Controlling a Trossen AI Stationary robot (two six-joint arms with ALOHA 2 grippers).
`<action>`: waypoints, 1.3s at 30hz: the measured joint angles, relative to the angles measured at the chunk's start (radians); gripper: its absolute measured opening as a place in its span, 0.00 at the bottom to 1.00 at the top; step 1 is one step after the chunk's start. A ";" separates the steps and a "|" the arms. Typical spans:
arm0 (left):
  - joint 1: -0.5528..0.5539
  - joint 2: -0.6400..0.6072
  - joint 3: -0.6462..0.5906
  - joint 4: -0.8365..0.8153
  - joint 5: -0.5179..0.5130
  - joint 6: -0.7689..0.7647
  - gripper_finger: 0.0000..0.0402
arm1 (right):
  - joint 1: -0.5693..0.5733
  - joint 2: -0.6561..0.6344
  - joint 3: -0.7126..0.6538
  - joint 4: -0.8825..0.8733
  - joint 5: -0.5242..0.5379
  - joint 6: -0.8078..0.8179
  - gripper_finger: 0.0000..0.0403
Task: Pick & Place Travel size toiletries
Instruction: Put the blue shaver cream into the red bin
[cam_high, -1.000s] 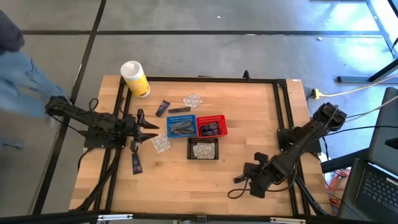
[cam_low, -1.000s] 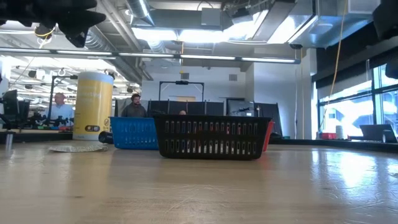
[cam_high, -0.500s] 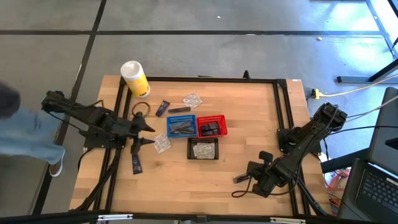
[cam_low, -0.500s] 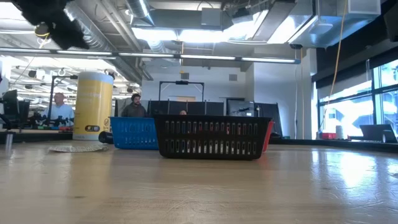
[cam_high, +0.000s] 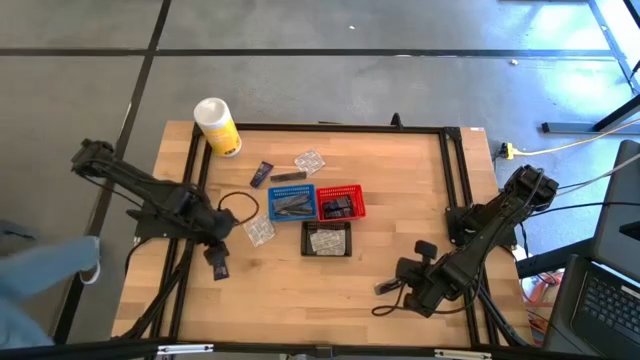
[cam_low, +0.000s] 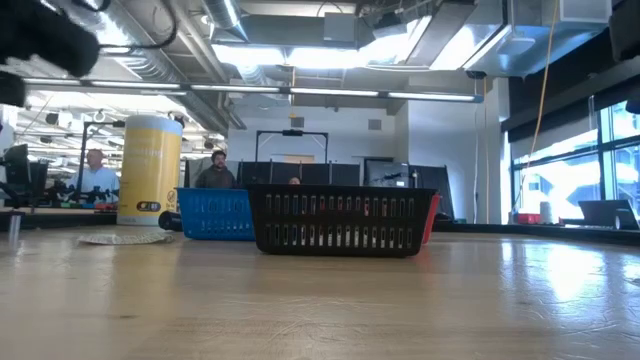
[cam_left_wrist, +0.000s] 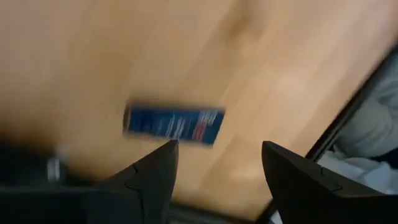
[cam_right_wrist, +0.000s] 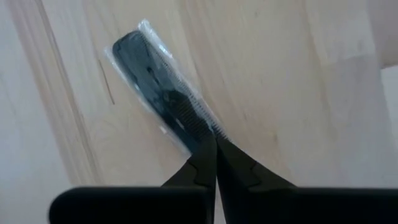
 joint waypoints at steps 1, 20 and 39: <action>-0.007 0.013 0.000 -0.019 0.012 -0.058 0.56 | 0.000 0.000 0.000 0.000 0.008 -0.001 0.03; -0.280 0.226 0.000 -0.034 -0.177 -0.935 0.56 | -0.002 0.000 0.000 -0.131 0.052 0.044 0.01; -0.413 0.380 0.000 0.055 -0.378 -1.294 0.56 | -0.069 0.000 0.000 -0.150 0.140 -0.062 0.04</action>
